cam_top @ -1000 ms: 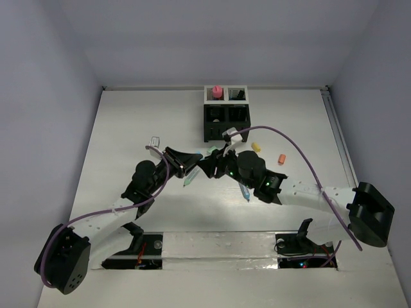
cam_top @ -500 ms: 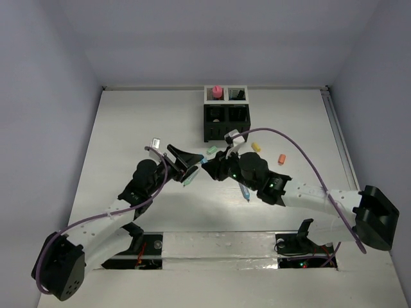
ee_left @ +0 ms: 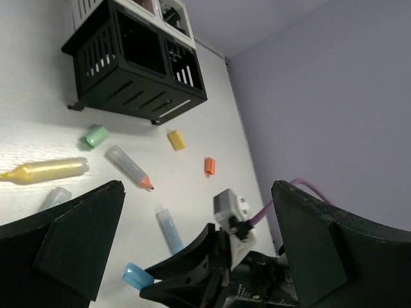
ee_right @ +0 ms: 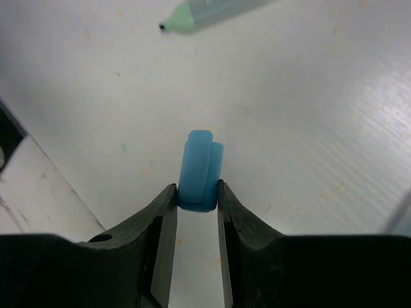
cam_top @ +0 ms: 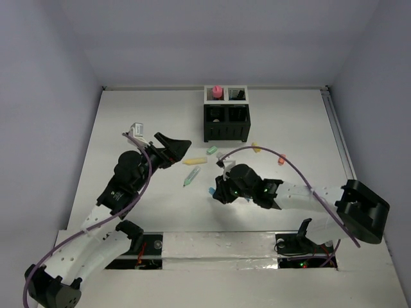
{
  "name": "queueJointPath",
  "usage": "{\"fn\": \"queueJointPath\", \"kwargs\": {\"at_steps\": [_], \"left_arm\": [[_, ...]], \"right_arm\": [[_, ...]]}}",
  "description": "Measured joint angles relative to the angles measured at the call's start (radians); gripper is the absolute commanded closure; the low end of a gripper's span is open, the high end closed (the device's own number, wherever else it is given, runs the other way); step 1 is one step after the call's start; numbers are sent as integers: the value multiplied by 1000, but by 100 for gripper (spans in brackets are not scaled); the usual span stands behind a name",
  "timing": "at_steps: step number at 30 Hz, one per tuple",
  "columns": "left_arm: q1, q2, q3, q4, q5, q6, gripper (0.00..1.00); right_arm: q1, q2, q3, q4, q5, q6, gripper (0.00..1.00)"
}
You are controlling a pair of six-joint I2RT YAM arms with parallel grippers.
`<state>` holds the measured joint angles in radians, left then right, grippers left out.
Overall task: Sort the stationery into containers
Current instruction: Place the pen cap at the center of the board, then pick up the pen from the center of the board.
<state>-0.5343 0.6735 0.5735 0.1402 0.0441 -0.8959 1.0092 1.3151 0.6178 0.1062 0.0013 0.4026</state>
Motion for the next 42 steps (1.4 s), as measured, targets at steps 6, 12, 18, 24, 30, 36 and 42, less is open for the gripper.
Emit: {"fn": "queueJointPath", "kwargs": {"at_steps": [6, 12, 18, 24, 30, 36, 42], "left_arm": [[0, -3, 95, -108, -53, 161, 1], [0, -26, 136, -170, -101, 277, 1], [0, -41, 136, -201, -124, 338, 1], [0, -42, 136, -216, -129, 378, 1], [0, -52, 136, -222, -136, 416, 1], [0, -67, 136, -223, -134, 430, 1], [0, -47, 136, -220, -62, 443, 1]], "right_arm": [[0, 158, 19, -55, -12, -23, 81], [0, 224, 75, -83, 31, -51, 57], [0, 238, 123, -155, 121, -71, 37], [0, 249, 167, -259, 193, -66, 28], [0, 197, 175, -331, 179, -54, 28], [0, 139, 205, -422, 251, -6, 45], [-87, 103, 240, -562, 320, 94, 41]]}}
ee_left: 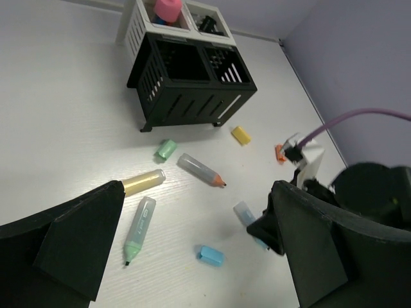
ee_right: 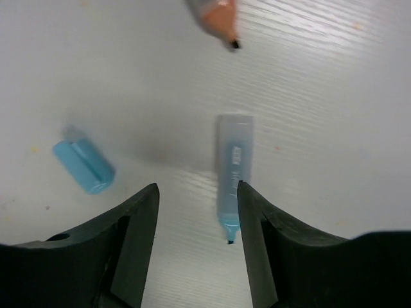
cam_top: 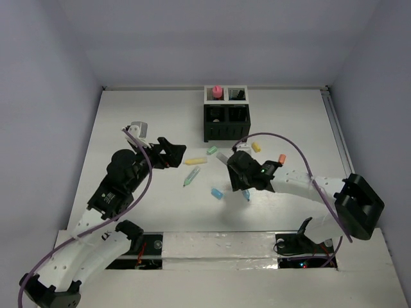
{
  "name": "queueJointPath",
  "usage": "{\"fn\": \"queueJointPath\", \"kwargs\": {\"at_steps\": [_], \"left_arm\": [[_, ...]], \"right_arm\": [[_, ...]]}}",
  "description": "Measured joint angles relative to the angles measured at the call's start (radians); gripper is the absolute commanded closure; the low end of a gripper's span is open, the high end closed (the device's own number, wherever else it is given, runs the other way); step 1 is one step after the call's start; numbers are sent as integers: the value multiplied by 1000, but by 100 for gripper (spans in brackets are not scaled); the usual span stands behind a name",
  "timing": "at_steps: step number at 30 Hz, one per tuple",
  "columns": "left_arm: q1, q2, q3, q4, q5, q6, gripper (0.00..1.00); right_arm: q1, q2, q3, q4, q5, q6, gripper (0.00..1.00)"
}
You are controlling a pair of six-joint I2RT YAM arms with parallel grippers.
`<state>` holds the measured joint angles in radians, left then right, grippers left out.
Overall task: Sort the stationery into containers
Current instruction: Pick up the pen from the center of the board.
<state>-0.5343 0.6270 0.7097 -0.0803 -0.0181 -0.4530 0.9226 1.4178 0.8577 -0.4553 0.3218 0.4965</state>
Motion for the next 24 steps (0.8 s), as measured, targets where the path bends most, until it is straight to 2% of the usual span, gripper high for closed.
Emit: {"fn": "queueJointPath", "kwargs": {"at_steps": [4, 7, 10, 15, 18, 19, 22, 24], "left_arm": [[0, 31, 0, 0, 63, 8, 1], [0, 46, 0, 0, 92, 13, 1], [0, 46, 0, 0, 117, 18, 1], [0, 65, 0, 1, 158, 22, 1], [0, 84, 0, 1, 179, 23, 1], [0, 89, 0, 1, 187, 24, 1], [0, 104, 0, 2, 214, 24, 2], [0, 116, 0, 5, 232, 23, 2]], "right_arm": [[-84, 1, -7, -61, -9, 57, 34], [-105, 14, -18, -63, -47, 70, 34], [-106, 72, -18, -56, -83, 72, 41], [-106, 129, -13, -56, -102, 72, 47], [-111, 127, -16, -57, -101, 75, 67], [-112, 125, -18, -57, -101, 76, 85], [-118, 108, -26, -59, -93, 75, 99], [-118, 95, -29, -62, -89, 62, 100]]}}
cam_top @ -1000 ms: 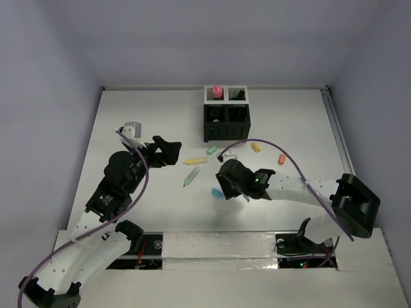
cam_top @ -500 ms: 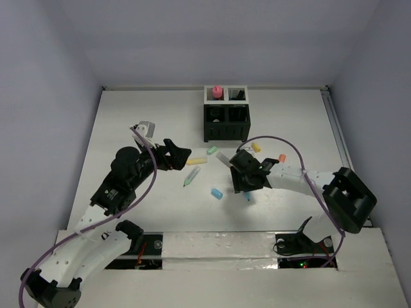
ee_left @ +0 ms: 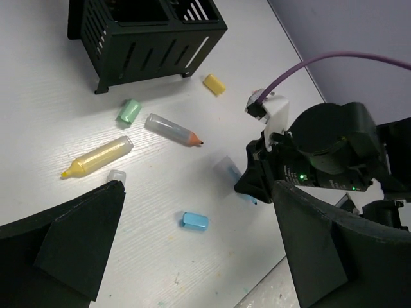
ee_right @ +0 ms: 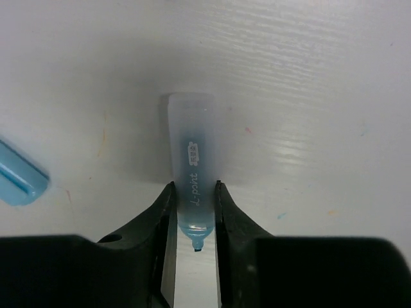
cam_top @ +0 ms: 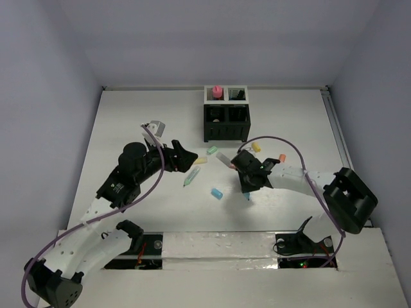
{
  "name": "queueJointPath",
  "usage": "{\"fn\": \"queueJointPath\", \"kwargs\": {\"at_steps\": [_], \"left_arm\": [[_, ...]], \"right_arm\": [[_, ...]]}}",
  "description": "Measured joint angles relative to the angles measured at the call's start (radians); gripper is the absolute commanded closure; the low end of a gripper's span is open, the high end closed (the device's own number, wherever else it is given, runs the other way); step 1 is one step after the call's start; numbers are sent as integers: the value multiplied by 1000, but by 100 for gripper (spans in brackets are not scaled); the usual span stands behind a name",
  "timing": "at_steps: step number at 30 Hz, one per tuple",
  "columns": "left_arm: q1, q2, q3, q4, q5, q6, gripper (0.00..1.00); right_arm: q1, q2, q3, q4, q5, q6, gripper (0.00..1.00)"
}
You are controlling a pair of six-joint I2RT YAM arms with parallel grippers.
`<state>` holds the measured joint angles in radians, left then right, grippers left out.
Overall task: Sort the stationery into containers
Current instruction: Pick up the pen from the center of the board.
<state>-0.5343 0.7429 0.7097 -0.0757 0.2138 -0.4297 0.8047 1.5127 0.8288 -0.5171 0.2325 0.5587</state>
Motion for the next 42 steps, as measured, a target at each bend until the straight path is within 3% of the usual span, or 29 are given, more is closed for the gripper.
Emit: {"fn": "queueJointPath", "kwargs": {"at_steps": [5, 8, 11, 16, 23, 26, 35, 37, 39, 42], "left_arm": [[0, 47, 0, 14, 42, -21, 3], [0, 86, -6, 49, 90, -56, 9], [0, 126, -34, 117, 158, -109, 25], [1, 194, -93, 216, 254, -215, 35], [1, 230, -128, 313, 302, -311, 37], [1, 247, -130, 348, 310, -334, 42], [1, 296, -159, 394, 326, -373, 83], [0, 296, -159, 404, 330, -381, 100], [1, 296, -159, 410, 326, -385, 100], [4, 291, -159, 409, 322, -387, 100]], "right_arm": [[0, -133, 21, -21, -5, -112, 100], [0, -227, 73, 15, -92, -189, 100], [3, -272, 114, 96, -207, -244, 100], [20, -251, 136, 200, -327, -300, 100], [66, -196, 167, 239, -395, -343, 100], [93, -187, 182, 252, -403, -354, 100], [119, -183, 192, 264, -408, -392, 100], [119, -183, 192, 262, -402, -405, 100], [120, -183, 192, 263, -387, -418, 100], [120, -185, 192, 264, -364, -428, 62]]}}
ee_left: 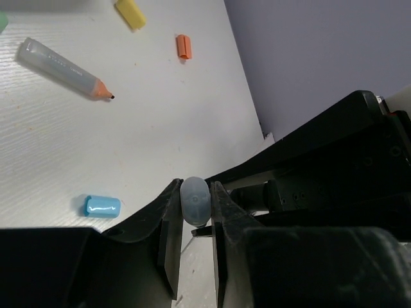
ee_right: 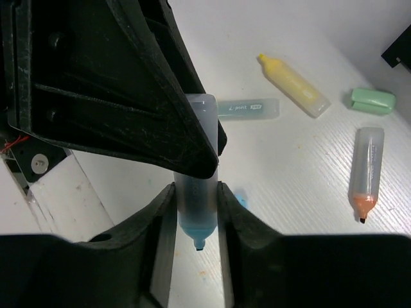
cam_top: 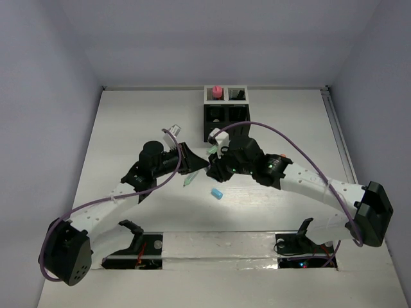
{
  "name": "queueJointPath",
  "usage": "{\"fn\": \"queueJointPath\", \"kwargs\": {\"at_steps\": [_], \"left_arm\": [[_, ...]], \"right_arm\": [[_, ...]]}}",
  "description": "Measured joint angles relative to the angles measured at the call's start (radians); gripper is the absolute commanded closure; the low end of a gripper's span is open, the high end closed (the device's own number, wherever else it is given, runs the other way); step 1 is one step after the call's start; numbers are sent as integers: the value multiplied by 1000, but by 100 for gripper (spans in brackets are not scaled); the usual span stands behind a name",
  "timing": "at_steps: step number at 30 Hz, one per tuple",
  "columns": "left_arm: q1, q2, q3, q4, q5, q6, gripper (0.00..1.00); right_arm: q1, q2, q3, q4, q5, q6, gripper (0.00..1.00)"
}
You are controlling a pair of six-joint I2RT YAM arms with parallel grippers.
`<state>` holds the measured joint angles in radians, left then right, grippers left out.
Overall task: Sort the stationery into containers
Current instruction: Pick up the pen from the center of the board.
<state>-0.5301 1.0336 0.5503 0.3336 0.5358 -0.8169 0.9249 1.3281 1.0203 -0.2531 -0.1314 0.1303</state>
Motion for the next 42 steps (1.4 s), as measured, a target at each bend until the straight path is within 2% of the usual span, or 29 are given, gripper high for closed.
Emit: {"fn": "queueJointPath", "kwargs": {"at_steps": [1, 3, 4, 7, 11, 14, 20, 24, 32, 34, 36, 37, 38, 42], "left_arm": [[0, -5, 0, 0, -3, -1, 100], [3, -27, -3, 0, -14, -1, 100], [10, -45, -6, 8, -22, -5, 100], [38, -117, -29, 51, -56, -25, 100], [80, -235, -98, 190, -107, -89, 100], [89, -308, -154, 296, -146, -137, 100], [93, -370, -226, 500, -199, -223, 100], [93, -375, -232, 575, -204, -256, 100], [93, -457, -249, 628, -204, -266, 100], [93, -470, -251, 629, -204, -266, 100], [93, -480, -257, 632, -204, -265, 100], [93, -482, -261, 634, -204, -265, 100], [93, -482, -263, 637, -204, -266, 100], [93, -480, -265, 641, -204, -266, 100]], "right_arm": [[0, -2, 0, 3, 10, 1, 42], [2, -12, -2, 13, 28, 1, 27], [2, -26, -9, 19, 33, 6, 15], [0, -118, -87, 96, 37, 28, 0], [0, -267, -227, 259, 2, 96, 0], [-1, -313, -270, 385, -35, 163, 0], [-1, -241, -269, 634, -113, 285, 0], [-2, -160, -247, 745, -153, 363, 0], [-2, -70, -192, 924, -202, 497, 18], [-2, -60, -183, 959, -206, 521, 28], [-2, -51, -173, 987, -209, 544, 33], [-2, -47, -168, 998, -209, 554, 43], [-2, -40, -162, 1008, -212, 559, 47], [-2, -11, -143, 1034, -222, 592, 54]]}}
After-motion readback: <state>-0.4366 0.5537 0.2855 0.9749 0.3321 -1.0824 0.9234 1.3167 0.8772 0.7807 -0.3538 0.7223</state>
